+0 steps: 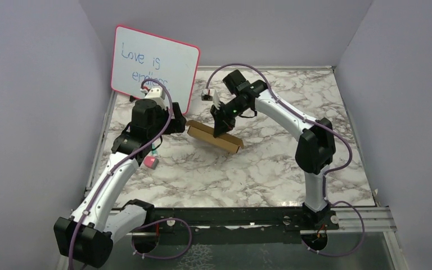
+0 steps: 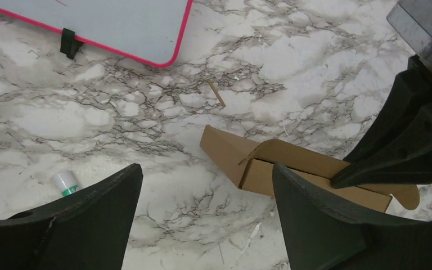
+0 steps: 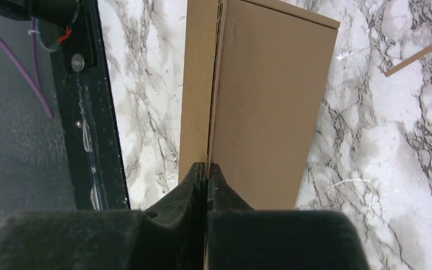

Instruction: Fold the paper box

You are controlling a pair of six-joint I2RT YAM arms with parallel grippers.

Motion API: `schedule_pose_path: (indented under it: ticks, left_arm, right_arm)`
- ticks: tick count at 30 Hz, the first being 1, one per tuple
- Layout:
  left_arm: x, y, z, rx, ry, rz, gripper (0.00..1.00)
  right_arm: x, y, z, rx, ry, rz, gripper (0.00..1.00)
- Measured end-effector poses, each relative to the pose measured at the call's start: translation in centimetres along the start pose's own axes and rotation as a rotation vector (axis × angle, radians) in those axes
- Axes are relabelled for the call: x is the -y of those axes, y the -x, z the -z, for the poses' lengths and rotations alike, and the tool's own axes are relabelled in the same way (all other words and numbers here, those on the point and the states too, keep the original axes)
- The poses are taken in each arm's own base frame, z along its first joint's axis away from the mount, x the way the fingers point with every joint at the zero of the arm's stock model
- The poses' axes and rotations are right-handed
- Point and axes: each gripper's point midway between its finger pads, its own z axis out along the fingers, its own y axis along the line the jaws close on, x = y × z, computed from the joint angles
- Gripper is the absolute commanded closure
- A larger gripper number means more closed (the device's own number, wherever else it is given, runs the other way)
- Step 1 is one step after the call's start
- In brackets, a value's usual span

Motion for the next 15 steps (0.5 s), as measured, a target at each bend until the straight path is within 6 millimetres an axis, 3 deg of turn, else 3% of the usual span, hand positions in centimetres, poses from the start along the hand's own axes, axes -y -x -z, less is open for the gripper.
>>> schedule_pose_path:
  ticks: [9,15]
  left_arm:
    - [0.6,-3.5,-1.9,-0.128,-0.056,0.028,0.24]
    - [0.6,-5.7,-3.0,-0.197,-0.066,0.065,0.27]
  right_arm:
    - [1.8,0.5,-0.4,0.003,0.035,-0.008,0.99]
    - [3.8,0.8,-0.3,-0.015,-0.050,0.031,0.94]
